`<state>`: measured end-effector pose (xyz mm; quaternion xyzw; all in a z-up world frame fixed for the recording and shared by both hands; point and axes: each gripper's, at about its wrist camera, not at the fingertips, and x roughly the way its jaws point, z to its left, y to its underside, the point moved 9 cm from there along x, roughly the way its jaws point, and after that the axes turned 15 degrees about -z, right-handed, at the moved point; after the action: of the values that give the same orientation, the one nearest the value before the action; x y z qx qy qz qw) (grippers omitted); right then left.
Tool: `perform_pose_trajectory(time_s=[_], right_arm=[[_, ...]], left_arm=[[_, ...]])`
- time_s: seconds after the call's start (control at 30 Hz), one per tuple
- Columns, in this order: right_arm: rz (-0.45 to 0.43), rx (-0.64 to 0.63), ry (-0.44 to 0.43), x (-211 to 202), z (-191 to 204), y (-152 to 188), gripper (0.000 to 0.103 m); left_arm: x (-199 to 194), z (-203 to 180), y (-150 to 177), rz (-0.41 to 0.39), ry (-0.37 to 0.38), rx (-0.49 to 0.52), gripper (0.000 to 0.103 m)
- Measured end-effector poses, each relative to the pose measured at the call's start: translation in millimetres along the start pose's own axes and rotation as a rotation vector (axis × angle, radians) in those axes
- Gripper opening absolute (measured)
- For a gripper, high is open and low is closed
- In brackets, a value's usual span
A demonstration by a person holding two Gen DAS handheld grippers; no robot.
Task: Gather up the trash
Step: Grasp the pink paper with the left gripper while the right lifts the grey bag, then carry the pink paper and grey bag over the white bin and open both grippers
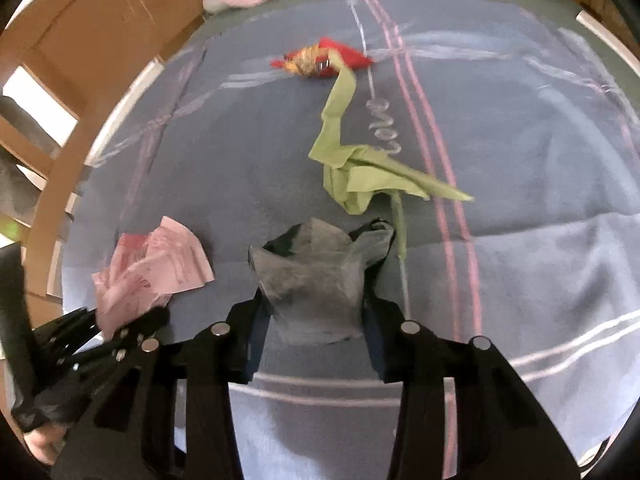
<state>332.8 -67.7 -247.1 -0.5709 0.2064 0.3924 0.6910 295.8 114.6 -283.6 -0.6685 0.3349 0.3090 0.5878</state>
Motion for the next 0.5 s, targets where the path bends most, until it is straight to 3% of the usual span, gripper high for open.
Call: perform_pose_trajectory(time_s=[0.1,0.23,0.37,0.5], right_arm=[[-0.059,-0.016,-0.007,-36,-7,2,0.042],[-0.15,-0.061,-0.004,-88,-11,7,0.042],[-0.249,-0.114,0.0,-142,-24,19,0.042],[-0.307,-0.109,0.033,-186,-40,29,0.042]], left_arm=[[-10,0,2,-0.034,0.011,-0.024,0.023],[-46,-4,-5,-0.139,0.053,-0.052,0.021],[-101,-15,-10,-0.262,-0.044,-0.032,0.02],[-150,-66,8,-0.337,0.042,-0.007,0.02]])
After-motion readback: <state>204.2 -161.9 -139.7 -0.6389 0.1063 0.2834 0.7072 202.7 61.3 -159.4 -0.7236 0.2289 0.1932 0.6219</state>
